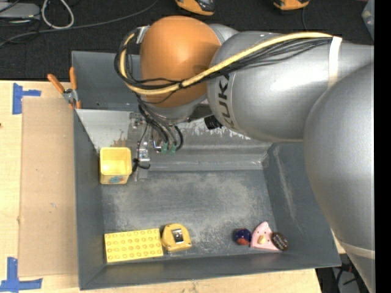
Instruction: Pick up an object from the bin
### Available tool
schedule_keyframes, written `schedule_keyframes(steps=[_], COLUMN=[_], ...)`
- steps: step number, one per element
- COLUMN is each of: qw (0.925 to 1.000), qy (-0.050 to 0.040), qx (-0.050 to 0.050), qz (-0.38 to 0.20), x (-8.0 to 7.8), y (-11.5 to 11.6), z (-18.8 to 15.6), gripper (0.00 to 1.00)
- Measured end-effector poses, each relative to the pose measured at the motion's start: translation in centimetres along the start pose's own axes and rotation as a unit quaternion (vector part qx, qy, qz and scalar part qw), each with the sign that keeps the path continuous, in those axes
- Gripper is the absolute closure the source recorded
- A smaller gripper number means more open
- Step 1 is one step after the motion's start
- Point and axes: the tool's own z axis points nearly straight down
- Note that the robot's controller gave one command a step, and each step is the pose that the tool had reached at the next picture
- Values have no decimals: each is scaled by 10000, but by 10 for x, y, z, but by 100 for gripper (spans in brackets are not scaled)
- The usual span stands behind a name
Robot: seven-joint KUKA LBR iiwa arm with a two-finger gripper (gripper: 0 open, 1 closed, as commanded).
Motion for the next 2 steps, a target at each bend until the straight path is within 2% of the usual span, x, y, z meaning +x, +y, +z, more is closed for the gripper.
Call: schedule_keyframes(steps=[1, 2], qw=[10000, 9994], qy=[-36, -43], qx=[-7, -9], qz=[24, -349], x=[-2, -4], y=[-1, 13], z=[-4, 103], gripper=[0, 0])
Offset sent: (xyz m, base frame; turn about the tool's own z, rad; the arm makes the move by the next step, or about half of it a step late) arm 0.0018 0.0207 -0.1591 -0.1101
